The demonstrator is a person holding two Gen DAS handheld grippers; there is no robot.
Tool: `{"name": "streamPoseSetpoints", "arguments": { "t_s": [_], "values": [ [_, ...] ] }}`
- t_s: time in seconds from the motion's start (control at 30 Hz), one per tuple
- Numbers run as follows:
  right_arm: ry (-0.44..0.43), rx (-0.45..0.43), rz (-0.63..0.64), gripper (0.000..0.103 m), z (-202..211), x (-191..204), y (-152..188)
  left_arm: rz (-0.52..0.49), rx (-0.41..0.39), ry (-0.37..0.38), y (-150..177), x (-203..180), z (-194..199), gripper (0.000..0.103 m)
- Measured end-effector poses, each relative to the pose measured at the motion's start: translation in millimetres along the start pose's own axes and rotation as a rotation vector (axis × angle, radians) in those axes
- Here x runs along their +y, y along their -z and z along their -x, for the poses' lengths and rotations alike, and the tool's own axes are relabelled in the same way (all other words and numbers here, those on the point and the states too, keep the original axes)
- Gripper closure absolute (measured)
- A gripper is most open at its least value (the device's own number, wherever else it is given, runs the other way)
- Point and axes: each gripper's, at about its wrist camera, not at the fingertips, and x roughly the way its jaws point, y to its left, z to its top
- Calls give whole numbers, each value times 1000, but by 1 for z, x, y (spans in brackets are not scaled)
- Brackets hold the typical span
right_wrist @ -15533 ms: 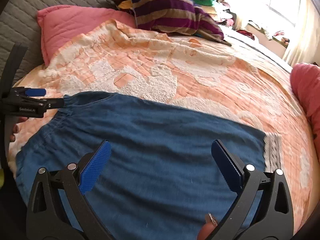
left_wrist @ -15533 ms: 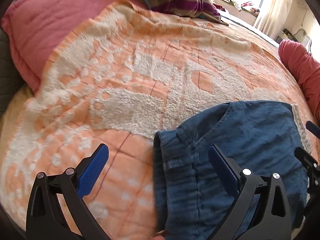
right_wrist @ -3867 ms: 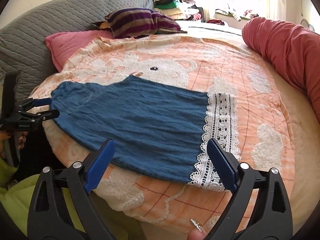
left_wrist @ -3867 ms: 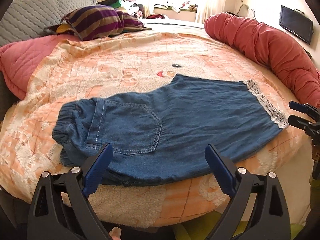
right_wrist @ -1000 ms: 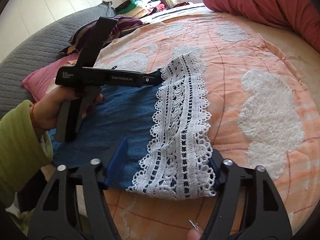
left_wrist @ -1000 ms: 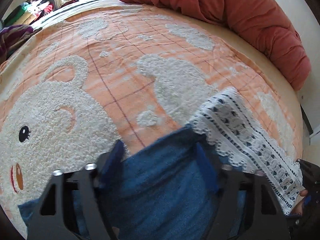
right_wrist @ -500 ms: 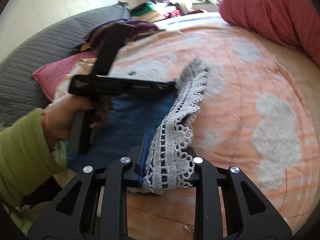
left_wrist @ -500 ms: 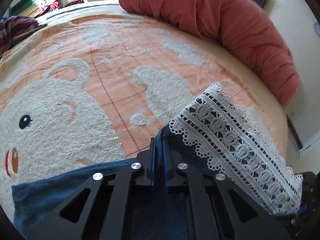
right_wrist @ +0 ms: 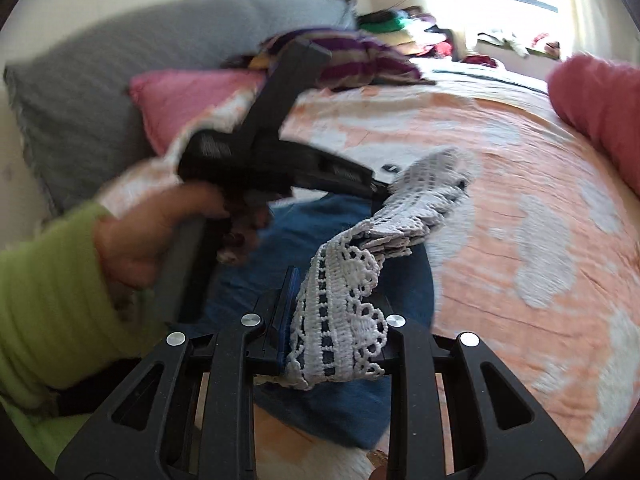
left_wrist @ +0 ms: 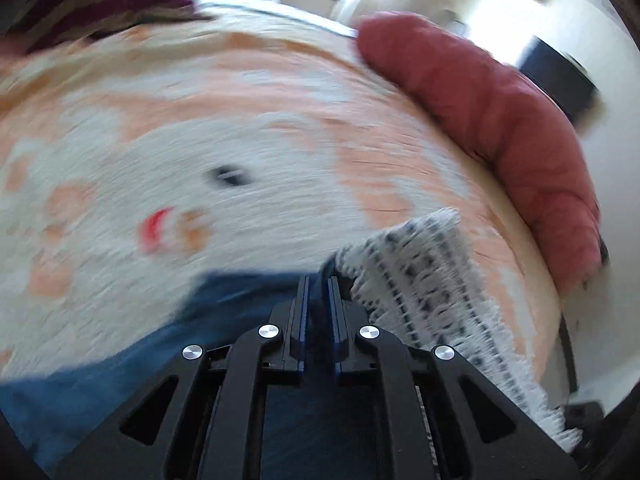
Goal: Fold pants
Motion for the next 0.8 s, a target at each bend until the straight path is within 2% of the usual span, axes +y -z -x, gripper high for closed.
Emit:
{"name": "streamPoseSetpoints", "arguments": {
  "t_s": [0.07,0.13,0.17,0.27,0.33,0.4,0.53,0.6,0.8],
  "values": [
    [29,29,78,85,-14,22,3,62,-24,-3,4,24,17,91],
    [52,45,134,85,-23,37,5,144,-47,18,13,51,37,80],
    [61,53,170,84,-27,47,7,177,-59,38,17,62,44,74],
    [83,67,257,82,-33,67,10,272,-91,121,31,91,61,71],
    [83,73,296,81,-37,80,11,315,-111,160,38,101,67,65],
    [58,74,322,75,-38,90,14,328,-112,181,42,105,66,54],
    [-14,25,350,56,-12,98,19,311,-73,178,46,97,55,52],
    [-41,-10,346,48,7,93,22,301,-51,182,47,92,53,47],
    [21,16,398,47,26,90,46,283,-1,163,38,80,32,37]
  ]
}}
